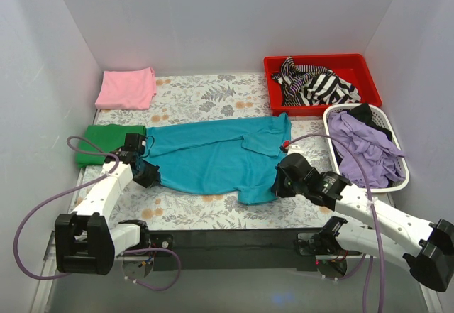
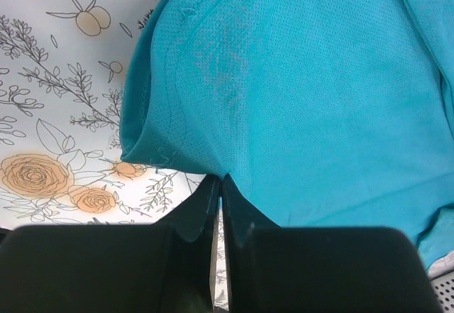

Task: Fold and stack the t-shirts
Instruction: Fold the tshirt

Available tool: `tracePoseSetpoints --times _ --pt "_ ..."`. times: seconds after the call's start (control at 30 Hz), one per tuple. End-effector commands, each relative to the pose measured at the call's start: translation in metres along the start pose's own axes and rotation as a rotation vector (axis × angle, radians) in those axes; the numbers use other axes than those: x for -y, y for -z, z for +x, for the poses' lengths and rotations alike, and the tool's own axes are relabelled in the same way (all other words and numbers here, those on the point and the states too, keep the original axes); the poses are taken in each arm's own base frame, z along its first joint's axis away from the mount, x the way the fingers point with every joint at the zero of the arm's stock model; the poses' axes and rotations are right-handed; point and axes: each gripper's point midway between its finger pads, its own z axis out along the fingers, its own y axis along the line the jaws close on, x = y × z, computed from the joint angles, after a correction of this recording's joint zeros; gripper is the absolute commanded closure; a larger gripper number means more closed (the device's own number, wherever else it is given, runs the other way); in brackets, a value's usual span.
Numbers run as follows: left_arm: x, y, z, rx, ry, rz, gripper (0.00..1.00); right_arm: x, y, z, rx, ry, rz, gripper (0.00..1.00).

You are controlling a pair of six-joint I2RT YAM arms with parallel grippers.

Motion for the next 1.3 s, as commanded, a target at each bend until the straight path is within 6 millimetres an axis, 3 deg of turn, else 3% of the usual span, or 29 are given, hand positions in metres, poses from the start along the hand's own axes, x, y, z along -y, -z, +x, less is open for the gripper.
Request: tracePoseSetpoints --times 0.0,0.23,0.4,0.8,1.27 --pt "0.000 0.004 -0.003 0.010 -0.029 -0.017 1.00 0.000 0.009 -0.027 0.077 0.044 0.050 0.99" --pt "0.014 0.002 -0.014 0.034 -0.048 -0.014 1.00 0.009 0.012 -0.062 0.165 0.082 0.144 0.99" --pt "0.023 -0.001 -0.023 0.058 -0.069 -0.018 1.00 0.026 0.005 -0.077 0.165 0.109 0.227 0.99" --pt "0.053 -0.003 -0.049 0.124 -0.115 -0.001 1.00 0.042 -0.005 -0.133 0.214 0.109 0.243 0.99" --pt "0.083 -0.021 -0.070 0.166 -0.169 -0.003 1.00 0.055 -0.047 -0.146 0.116 0.135 0.261 0.99"
